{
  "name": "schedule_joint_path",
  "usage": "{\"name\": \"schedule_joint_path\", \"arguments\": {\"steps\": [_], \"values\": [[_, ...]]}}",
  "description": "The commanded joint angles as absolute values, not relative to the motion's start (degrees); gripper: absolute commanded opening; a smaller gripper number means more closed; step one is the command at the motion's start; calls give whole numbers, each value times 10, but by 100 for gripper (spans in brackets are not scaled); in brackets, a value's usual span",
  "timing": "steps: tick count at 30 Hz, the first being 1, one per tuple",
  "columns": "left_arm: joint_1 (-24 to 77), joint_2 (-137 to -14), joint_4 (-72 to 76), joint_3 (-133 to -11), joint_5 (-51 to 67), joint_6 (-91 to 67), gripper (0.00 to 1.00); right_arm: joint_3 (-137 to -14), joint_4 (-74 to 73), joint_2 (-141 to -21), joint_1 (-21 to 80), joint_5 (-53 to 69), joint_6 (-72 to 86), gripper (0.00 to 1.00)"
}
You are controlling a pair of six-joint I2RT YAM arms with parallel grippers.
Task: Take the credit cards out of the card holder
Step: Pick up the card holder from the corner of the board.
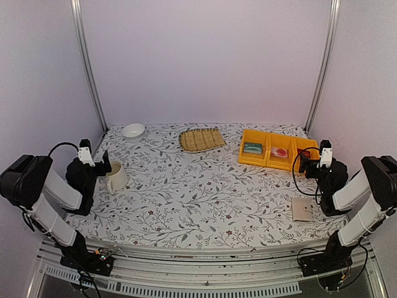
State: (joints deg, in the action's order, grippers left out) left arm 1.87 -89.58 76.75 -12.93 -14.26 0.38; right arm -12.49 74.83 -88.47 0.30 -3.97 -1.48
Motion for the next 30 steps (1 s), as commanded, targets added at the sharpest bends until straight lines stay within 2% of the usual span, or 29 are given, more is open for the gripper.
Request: {"name": "schedule_joint_path", "arguments": {"steps": [1, 5, 8, 11, 14, 20, 23, 26, 30], "values": [[21, -891, 761, -135, -148, 2, 98, -137, 742, -881, 0, -34, -12, 99], [23, -887, 763, -136, -158, 4, 99, -146, 698, -846, -6, -26, -12, 99], [28, -834, 642, -175, -180, 0, 98, -192, 551, -755, -6, -74, 8, 99], [28, -780, 509, -238, -178, 12, 98, -218, 456, -658, -6, -36, 39, 99], [34, -727, 472, -271, -186, 43, 98, -307, 228, -604, -7, -7, 74, 99], [56, -636, 345, -386, -129, 11, 98, -503, -175, -629, 1, 20, 146, 99], [116, -631, 274, -465, -109, 22, 98, -574, -340, -646, 40, -33, 166, 99], [192, -652, 200, -547, -98, 52, 98, -595, -465, -662, 54, -52, 193, 99], [247, -697, 92, -633, 6, 21, 98, -541, -533, -664, 54, -71, 249, 99]]}}
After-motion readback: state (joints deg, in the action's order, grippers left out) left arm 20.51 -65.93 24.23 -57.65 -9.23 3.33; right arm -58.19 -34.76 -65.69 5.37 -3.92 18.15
